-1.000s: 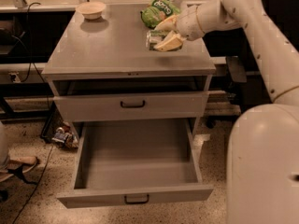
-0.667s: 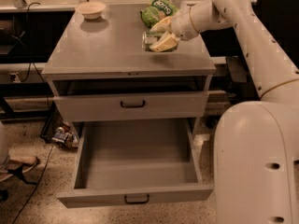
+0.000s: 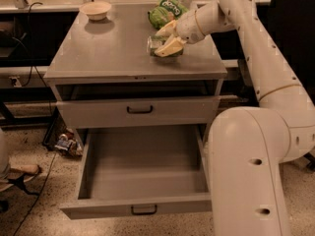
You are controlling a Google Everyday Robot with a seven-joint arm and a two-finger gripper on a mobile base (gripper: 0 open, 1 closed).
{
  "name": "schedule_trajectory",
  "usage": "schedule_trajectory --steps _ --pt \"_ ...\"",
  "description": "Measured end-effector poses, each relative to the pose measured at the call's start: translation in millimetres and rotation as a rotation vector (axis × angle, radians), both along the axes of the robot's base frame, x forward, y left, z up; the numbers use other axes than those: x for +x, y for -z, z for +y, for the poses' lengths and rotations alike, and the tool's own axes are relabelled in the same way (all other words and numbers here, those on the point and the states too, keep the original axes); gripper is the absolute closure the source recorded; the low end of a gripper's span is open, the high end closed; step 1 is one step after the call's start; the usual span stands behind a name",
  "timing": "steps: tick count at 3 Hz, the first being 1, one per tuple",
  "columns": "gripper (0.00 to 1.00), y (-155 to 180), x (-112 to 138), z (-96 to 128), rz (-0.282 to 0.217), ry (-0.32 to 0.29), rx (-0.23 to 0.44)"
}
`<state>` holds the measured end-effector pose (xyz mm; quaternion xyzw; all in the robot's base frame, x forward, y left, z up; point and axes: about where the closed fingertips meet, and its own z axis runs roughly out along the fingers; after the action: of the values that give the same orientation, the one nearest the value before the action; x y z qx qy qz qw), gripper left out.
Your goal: Pick green can from middle drawer and place on counter
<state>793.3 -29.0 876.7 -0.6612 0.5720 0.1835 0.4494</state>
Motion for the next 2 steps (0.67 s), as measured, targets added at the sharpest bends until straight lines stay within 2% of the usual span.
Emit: schedule_trajectory --steps 1,2 --pt "0.05 4.8 2.9 2.4 0.022 -0.005 0.019" --pt "0.00 7.2 4.7 4.5 0.034 -0.011 0.033"
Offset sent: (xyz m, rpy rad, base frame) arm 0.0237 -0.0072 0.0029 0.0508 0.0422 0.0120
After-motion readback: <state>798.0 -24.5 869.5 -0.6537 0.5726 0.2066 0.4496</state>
